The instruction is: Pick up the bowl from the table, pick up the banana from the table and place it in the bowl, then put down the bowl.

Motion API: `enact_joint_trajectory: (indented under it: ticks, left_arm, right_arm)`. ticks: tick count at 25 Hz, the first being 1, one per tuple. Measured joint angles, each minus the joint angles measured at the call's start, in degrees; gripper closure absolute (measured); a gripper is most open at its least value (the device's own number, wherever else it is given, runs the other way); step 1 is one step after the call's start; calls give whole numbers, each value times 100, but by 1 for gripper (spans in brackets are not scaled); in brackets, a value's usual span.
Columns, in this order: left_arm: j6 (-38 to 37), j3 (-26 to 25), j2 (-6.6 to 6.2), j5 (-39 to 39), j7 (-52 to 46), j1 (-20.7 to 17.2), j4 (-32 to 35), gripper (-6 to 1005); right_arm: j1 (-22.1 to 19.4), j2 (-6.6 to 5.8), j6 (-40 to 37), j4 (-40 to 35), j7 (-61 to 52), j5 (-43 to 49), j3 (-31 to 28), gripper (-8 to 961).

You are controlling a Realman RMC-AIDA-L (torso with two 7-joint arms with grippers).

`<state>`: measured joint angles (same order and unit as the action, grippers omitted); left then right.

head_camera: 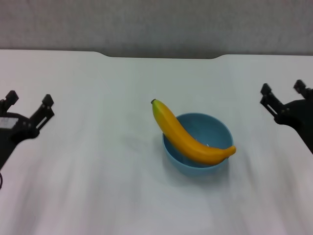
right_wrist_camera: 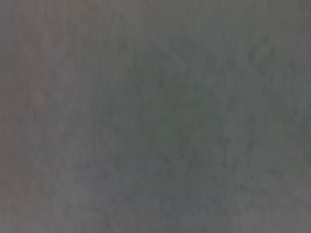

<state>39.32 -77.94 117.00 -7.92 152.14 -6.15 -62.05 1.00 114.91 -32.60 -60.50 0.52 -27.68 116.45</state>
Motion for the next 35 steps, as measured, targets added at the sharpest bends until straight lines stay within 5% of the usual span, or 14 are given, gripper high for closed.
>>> enact_joint_trajectory:
  ticks: [3,4,7,10,19,25,35]
  left_arm:
    - [1658,39,39,238,670,186,984,118]
    - [1658,39,39,238,670,186,984,118]
    - [3682,86,61,1303,1050,899,3037,120]
    - [4254,104,69,2141,1033,1182,4020,120]
    - [4214,89,68,2772,1027,1182,4569,119]
    - [3455,90,45,3682,595,1275,4713,119]
    - [3276,148,35,3705,413,1421,4719,119]
  right_arm:
    - [38,22,-1322,839,-59,-7,303,99]
    - [60,32,-1839,1104,-69,-26,379,99]
    - [143,56,-3158,1867,-152,-167,601,99]
    - [209,49,-3559,2290,-206,-443,655,99]
    - [238,50,-3963,2949,-251,-1223,650,99]
    - [261,37,-4100,3238,-649,-1646,679,99]
    - [473,41,-4021,3332,-673,-1623,837,99]
